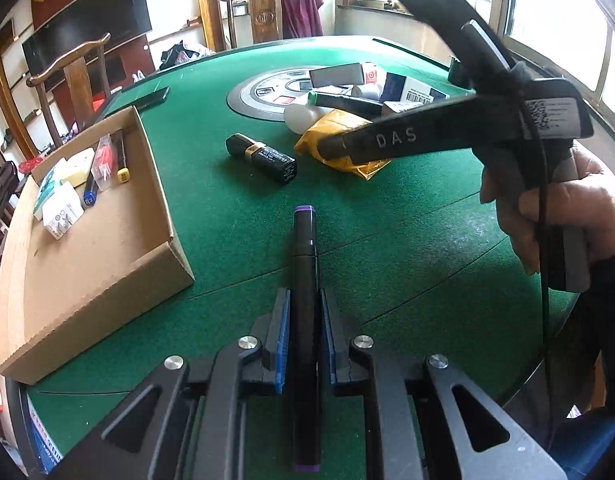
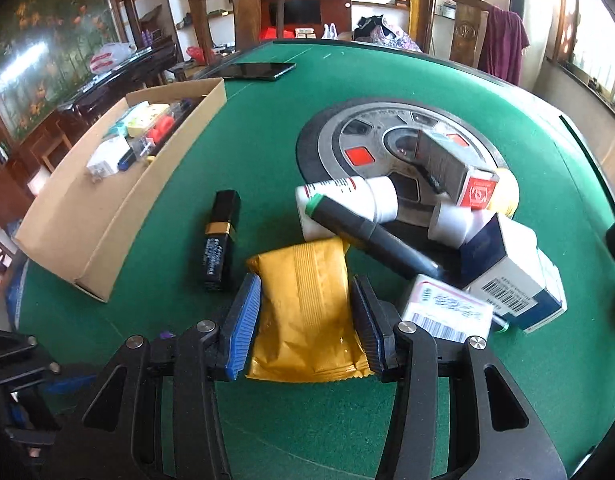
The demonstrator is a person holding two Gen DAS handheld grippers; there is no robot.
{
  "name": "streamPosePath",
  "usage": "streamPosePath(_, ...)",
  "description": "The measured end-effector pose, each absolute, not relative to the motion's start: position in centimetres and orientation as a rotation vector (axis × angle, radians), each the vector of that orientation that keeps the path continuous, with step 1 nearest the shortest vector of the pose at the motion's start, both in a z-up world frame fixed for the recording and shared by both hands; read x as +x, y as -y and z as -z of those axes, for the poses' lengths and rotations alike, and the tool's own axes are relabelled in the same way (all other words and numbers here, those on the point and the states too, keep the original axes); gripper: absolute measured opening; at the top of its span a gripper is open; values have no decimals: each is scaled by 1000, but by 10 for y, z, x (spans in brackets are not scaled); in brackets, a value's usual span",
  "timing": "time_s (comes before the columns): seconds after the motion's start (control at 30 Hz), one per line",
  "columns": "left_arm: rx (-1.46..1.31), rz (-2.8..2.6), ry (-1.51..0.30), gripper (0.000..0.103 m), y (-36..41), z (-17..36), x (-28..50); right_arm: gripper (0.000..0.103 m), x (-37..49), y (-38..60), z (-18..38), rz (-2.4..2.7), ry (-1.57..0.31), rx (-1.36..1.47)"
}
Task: Organize objects
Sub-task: 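Grasp the yellow padded envelope with the right gripper, then carry the marker and yellow envelope into the tray and release them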
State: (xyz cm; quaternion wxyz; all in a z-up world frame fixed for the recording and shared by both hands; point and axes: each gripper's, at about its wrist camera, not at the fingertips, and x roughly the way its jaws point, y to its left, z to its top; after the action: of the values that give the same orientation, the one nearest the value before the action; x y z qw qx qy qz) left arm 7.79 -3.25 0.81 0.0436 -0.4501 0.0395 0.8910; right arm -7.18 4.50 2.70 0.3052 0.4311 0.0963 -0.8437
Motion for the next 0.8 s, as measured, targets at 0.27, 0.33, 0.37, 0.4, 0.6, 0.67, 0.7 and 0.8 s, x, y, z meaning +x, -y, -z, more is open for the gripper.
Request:
streamPosePath(0.27,-1353,-2738,-58,13,36,-8,76,43,-64,-48,-24,2256,-277,1110)
streamPosePath(0.33,-1349,-2727,-14,13,40,-9,75,41,-60,-56,-30,2263,-227,1084)
streamPosePath(0.37,-1342,-2719,6,13,40,-10,75,41,-59,-60,-33,2266,-194,1071)
streamPosePath(0.4,-1333,-2719,20,13,41,-11,76,41,-57,-63,-36,2265,-158,1057)
streamPosePath(0.6,-1288,-2737,46,13,42,-21,79,41,-46,-79,-47,2258,-15,1003)
streamPosePath(0.67,-1272,-2748,58,13,44,-26,81,41,-44,-80,-47,2254,6,999)
streamPosePath(0.7,-1266,-2752,68,13,45,-28,82,41,-44,-80,-47,2247,19,1000)
streamPosePath(0.8,-1242,-2762,114,13,55,-37,84,41,-41,-81,-47,2236,42,1000)
